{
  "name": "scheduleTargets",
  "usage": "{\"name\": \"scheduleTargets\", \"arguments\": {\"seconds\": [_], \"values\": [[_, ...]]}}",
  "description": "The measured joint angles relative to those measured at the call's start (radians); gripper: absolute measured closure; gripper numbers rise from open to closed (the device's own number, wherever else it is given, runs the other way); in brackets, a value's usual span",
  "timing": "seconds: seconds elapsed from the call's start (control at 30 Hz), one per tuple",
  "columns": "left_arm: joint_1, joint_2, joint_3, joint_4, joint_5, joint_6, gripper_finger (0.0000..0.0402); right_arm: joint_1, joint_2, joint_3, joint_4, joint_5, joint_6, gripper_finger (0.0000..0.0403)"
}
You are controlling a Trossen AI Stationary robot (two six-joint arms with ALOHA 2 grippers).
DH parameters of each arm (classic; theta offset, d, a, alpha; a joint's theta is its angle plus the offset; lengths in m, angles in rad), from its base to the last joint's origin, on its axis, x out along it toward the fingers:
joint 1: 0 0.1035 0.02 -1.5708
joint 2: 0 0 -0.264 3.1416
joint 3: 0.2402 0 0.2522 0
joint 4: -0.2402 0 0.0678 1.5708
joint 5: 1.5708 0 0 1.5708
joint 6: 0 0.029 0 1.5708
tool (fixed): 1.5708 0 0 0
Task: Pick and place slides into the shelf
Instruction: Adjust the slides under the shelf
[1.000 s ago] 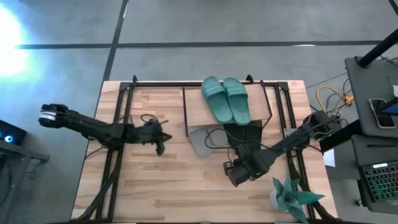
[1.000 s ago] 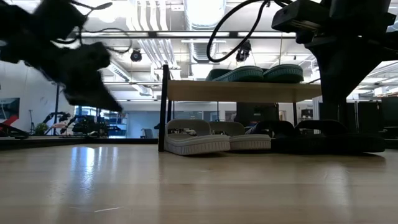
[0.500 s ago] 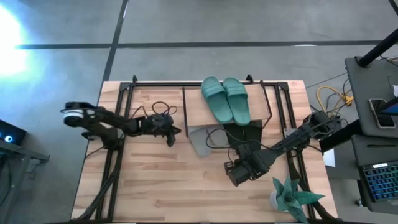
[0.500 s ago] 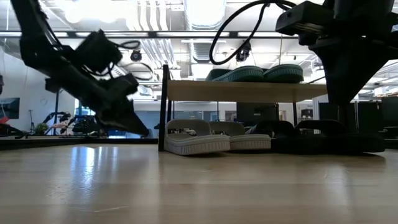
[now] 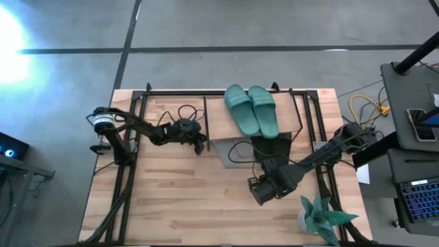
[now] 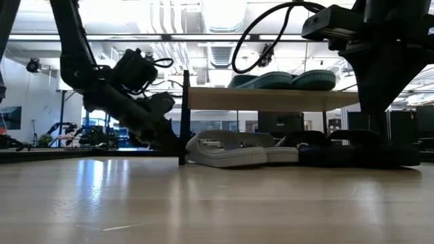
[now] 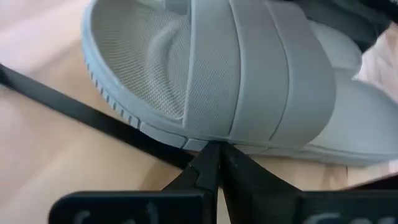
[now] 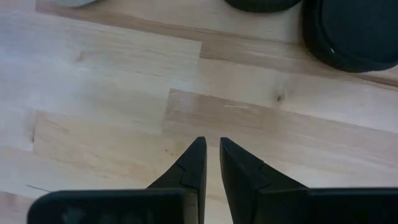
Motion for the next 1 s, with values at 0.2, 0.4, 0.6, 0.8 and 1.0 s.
{"name": "scheduleTargets", "arguments": {"seconds": [0.2, 0.4, 0.6, 0.8, 1.0], "values": [[0.065, -0.029, -0.008, 0.004, -0.015, 0.026, 0.0402, 0.0, 0.0, 0.0, 0.001, 0.004, 0.015, 0.0364], [0.113, -0.029, -0.01, -0.003, -0.013, 0.08, 0.0402, 0.0, 0.0, 0.01, 0.005, 0.034, -0.018, 0.0364], [0.129, -0.116, -0.043, -0.054, -0.012, 0.104, 0.0402, 0.031, 0.0, 0.09, 0.076, 0.04, -0.137, 0.0364], [0.129, -0.35, -0.138, -0.125, -0.012, 0.138, 0.0402, 0.061, 0.045, 0.081, 0.242, 0.055, -0.147, 0.0365], [0.125, -0.639, -0.221, -0.286, -0.012, 0.137, 0.0402, -0.005, 0.185, 0.081, 0.305, 0.074, -0.155, 0.0365]]}}
